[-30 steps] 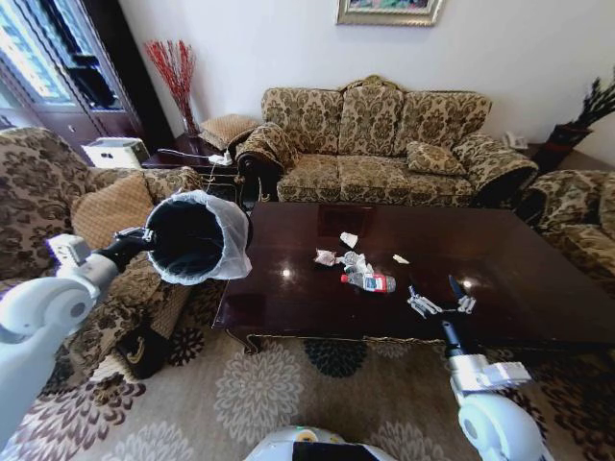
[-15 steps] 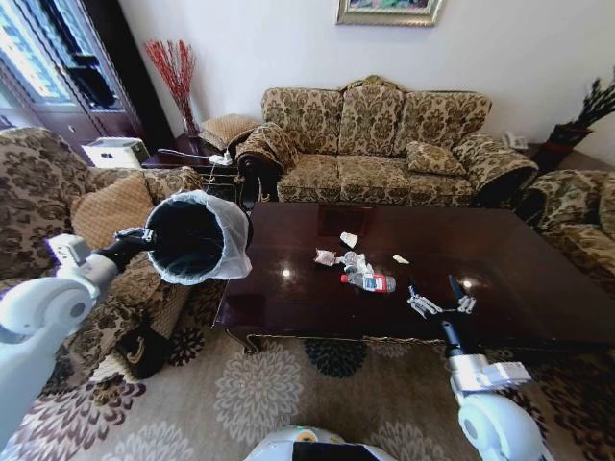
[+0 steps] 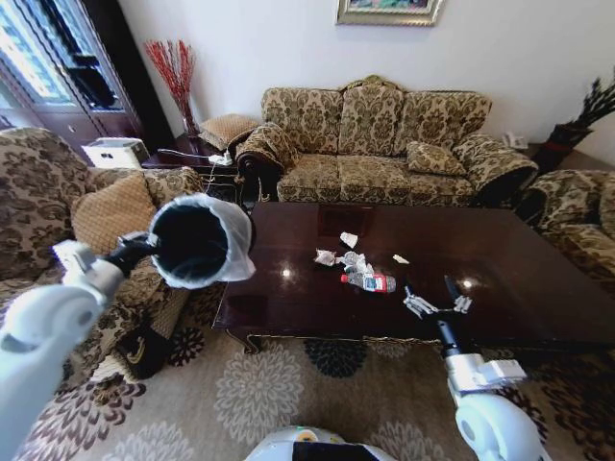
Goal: Move to the front of the table and place the trash on the table into the trash bin.
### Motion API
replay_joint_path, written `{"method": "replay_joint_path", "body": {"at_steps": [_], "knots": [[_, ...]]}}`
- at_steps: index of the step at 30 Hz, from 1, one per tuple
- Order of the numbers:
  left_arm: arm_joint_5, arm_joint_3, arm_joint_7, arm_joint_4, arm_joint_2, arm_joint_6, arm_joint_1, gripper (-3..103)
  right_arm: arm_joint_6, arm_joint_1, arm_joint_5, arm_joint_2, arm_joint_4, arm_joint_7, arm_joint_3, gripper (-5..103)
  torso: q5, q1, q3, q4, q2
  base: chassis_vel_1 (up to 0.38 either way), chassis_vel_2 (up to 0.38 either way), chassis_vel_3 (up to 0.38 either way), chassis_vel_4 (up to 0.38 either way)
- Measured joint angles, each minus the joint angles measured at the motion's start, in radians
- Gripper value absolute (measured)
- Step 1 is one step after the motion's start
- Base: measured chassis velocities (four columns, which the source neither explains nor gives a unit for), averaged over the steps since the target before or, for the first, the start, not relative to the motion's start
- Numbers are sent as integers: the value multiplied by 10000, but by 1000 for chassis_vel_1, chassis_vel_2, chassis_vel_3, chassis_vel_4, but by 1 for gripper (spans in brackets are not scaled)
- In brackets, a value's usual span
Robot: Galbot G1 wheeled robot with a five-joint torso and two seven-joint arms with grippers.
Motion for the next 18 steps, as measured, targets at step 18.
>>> {"method": "replay_joint_path", "body": {"at_steps": [18], "knots": [[-950, -505, -1264, -1323, -1022, 1800, 209, 0, 768, 535, -604, -527, 259, -1076, -189, 100, 21, 4, 0, 0, 1, 0, 0, 0, 0]]}}
